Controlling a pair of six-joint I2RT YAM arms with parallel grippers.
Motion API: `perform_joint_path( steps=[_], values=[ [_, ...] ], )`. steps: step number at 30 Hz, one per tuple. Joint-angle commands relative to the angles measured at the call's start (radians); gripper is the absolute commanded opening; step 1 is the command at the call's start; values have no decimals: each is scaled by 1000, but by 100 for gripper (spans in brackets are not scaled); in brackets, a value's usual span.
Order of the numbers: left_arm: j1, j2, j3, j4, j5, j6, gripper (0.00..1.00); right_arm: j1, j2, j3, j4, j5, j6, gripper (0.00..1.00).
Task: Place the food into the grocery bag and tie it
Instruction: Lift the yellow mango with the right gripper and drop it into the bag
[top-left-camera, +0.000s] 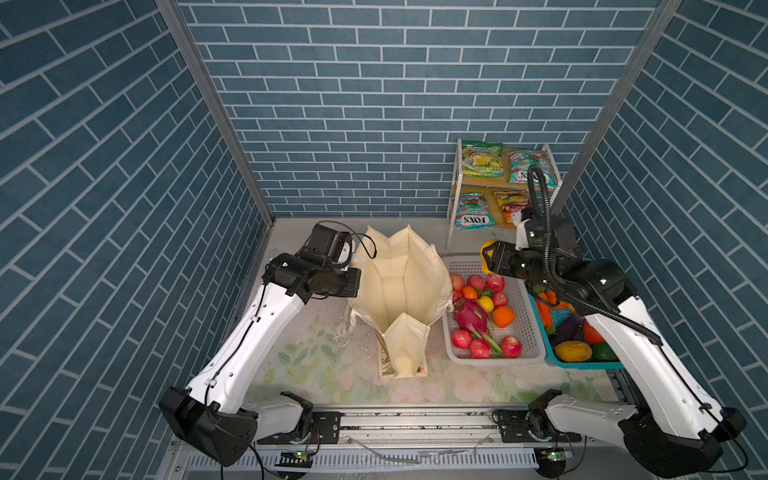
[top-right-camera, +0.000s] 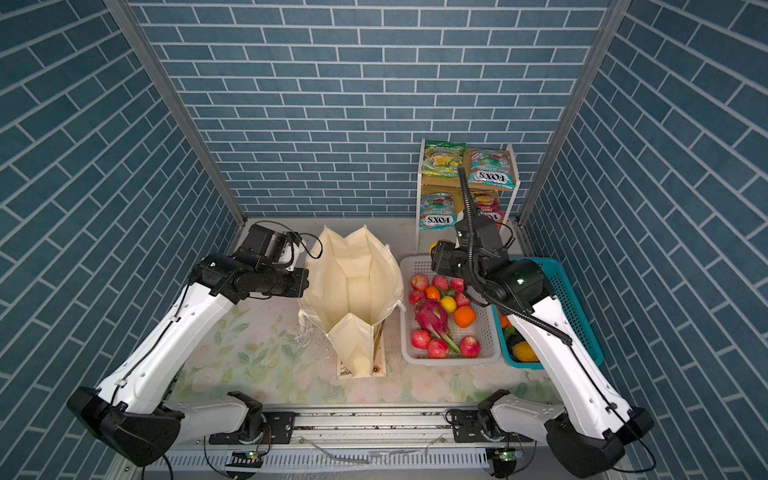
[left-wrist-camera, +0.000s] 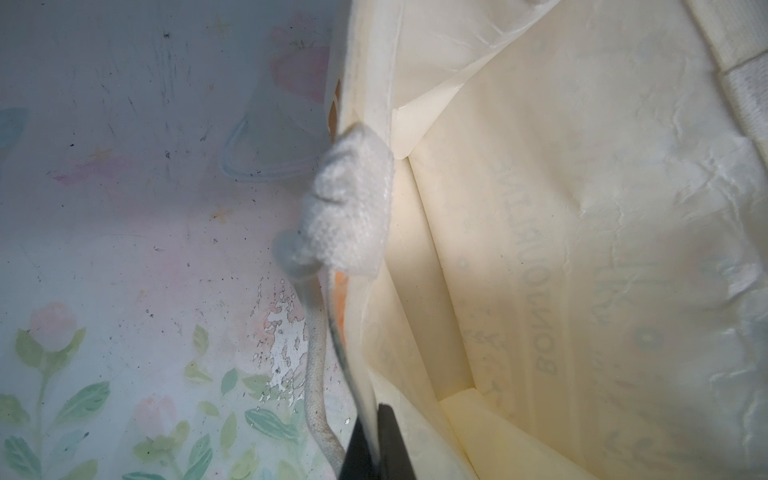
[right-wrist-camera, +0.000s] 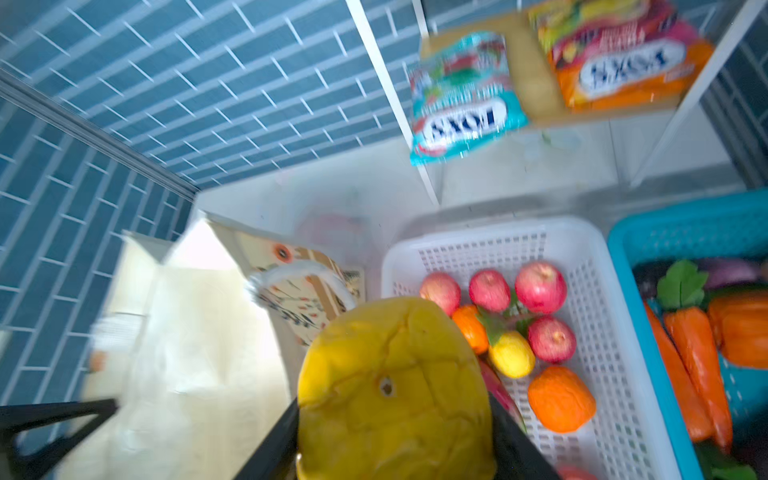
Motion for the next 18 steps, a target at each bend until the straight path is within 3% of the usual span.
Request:
perform_joint_path(
  steps=[1, 7, 18],
  values=[
    [-3, 4, 25, -7, 13, 24, 0, 31, 66, 111, -58, -63, -44, 48],
    [-3, 12, 41, -9, 4, 26, 0, 180, 292, 318, -82, -132, -29, 41],
    [-4, 9, 34, 9, 8, 24, 0, 343, 577, 402, -92, -175, -1, 40]
  ],
)
